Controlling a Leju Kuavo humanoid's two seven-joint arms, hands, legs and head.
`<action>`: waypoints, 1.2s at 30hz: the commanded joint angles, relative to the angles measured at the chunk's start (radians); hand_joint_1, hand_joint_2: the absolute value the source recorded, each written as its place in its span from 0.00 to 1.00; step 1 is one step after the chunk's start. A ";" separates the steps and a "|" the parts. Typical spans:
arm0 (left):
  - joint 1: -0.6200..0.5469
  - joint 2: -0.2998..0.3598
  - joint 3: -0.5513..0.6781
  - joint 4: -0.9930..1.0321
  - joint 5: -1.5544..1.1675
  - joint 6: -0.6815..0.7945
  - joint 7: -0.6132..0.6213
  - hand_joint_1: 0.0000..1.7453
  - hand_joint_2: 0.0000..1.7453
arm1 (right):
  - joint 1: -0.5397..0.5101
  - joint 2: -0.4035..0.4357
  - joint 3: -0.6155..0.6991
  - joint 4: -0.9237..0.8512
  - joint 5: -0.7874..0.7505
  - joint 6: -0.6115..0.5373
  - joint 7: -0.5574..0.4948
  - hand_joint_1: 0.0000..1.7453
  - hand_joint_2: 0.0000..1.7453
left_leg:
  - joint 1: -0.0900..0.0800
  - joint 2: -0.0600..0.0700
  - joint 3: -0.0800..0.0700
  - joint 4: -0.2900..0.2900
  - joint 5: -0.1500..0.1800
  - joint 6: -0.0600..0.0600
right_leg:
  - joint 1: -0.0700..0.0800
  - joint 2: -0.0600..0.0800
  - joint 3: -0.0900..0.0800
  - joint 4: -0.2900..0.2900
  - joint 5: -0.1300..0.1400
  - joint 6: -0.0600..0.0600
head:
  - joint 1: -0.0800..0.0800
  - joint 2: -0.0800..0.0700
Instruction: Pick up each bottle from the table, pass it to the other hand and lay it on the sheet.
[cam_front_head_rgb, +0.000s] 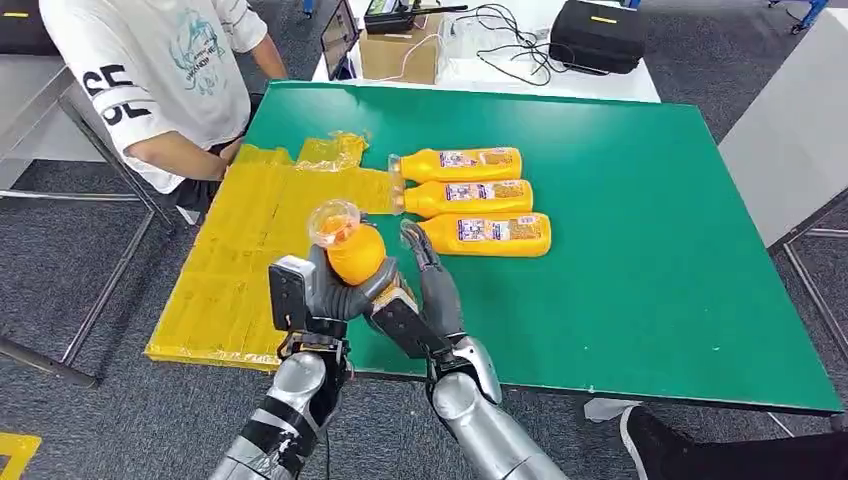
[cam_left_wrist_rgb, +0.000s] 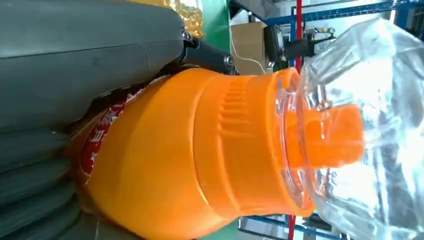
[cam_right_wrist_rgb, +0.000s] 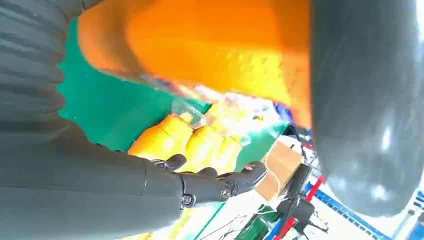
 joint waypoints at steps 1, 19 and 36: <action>-0.042 0.042 0.027 0.059 -0.006 0.004 0.000 1.00 1.00 | -0.020 -0.032 -0.032 -0.014 -0.004 -0.010 -0.003 0.00 1.00 | 0.001 0.001 0.005 -0.001 -0.002 -0.001 | 0.001 0.000 0.005 -0.001 -0.002 -0.002 | 0.000 0.000; -0.225 0.255 0.146 0.286 -0.742 0.298 0.060 1.00 1.00 | 0.002 -0.065 -0.192 -0.178 -0.158 0.064 -0.067 0.00 1.00 | 0.001 0.001 0.003 -0.001 0.000 -0.002 | 0.001 0.000 0.003 0.000 -0.001 -0.001 | 0.000 0.000; -0.361 0.362 -0.109 0.794 -1.319 0.110 0.244 1.00 1.00 | -0.065 -0.041 -0.169 -0.074 -0.161 0.155 -0.087 0.00 1.00 | 0.002 0.003 0.005 0.000 -0.001 -0.002 | 0.001 0.002 0.004 0.001 -0.001 -0.002 | 0.000 0.000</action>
